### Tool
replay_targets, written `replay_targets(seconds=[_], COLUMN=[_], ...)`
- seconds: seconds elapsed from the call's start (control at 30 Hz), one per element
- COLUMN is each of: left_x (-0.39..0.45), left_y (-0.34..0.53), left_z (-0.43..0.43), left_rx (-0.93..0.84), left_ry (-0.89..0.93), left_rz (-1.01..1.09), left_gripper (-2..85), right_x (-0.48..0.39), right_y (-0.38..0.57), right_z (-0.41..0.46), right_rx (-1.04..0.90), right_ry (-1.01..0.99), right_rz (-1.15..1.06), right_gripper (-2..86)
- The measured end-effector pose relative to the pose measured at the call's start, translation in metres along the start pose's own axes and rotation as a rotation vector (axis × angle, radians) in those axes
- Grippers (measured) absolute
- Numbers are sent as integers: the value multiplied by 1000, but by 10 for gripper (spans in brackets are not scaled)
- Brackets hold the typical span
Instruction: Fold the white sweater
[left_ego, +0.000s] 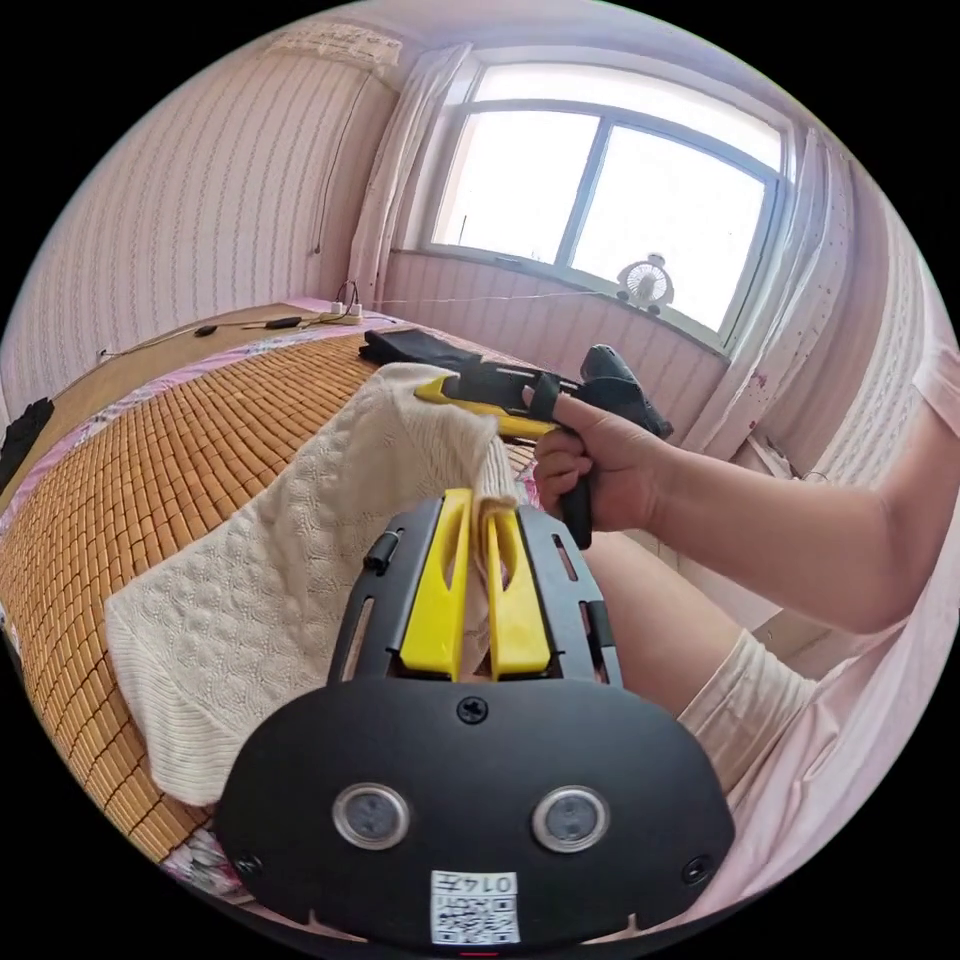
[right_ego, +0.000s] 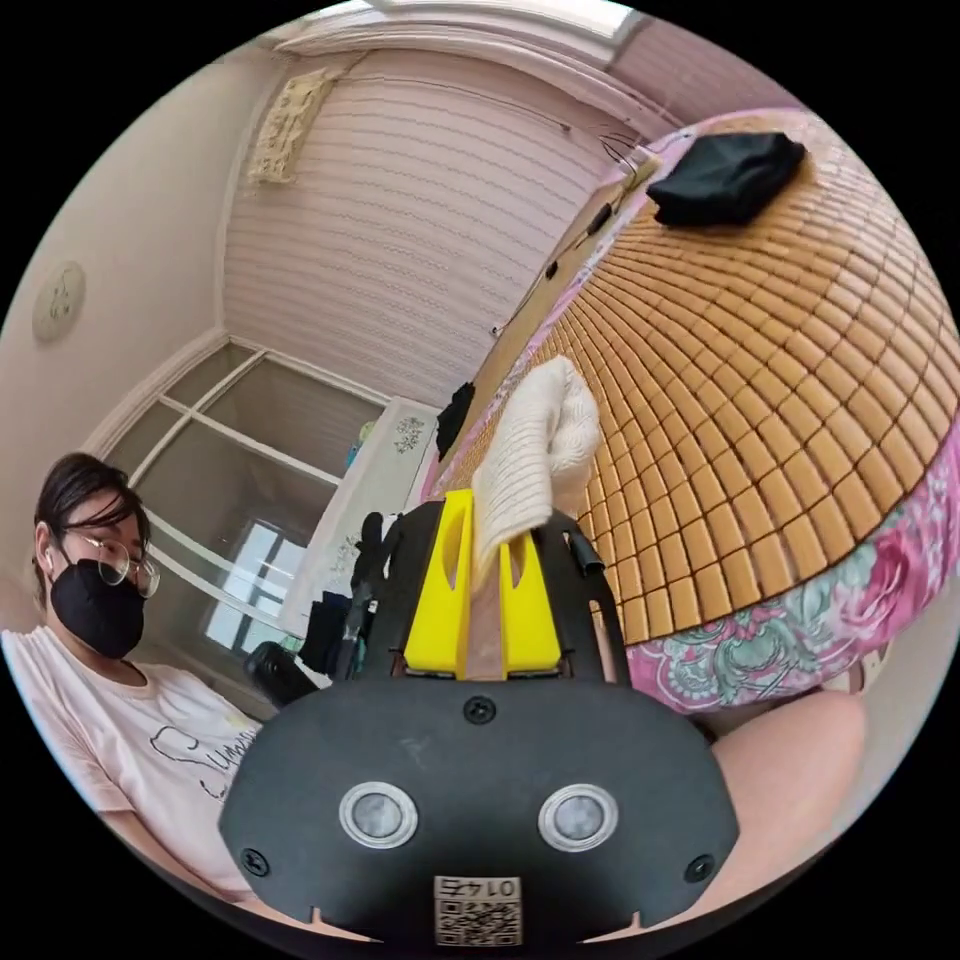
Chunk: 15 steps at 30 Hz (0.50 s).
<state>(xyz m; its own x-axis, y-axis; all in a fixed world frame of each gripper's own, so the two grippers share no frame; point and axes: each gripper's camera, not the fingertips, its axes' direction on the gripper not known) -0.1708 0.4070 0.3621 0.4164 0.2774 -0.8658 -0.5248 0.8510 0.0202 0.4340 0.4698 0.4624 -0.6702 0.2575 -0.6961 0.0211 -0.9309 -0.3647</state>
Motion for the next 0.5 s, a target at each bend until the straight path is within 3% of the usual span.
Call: replay_targets(seconds=[0.1, 0.27, 0.37, 0.5], left_x=[7, -8, -29, -49], left_y=[-4, 24, 50, 63], left_z=[-14, -58, -80, -123], left_rx=[59, 0, -159, -202], left_ry=[24, -79, -121, -111], left_rz=[-2, 35, -17, -121], left_gripper=[4, 34, 52, 50], right_x=[-57, -133, -141, -152], right_y=[-5, 42, 88, 114], right_z=[21, 156, 227, 254], right_rx=[-131, -614, -784, -877], right_ry=[77, 157, 263, 243], right_rz=[-241, -618, -753, -780], right_gripper=[18, 58, 79, 99])
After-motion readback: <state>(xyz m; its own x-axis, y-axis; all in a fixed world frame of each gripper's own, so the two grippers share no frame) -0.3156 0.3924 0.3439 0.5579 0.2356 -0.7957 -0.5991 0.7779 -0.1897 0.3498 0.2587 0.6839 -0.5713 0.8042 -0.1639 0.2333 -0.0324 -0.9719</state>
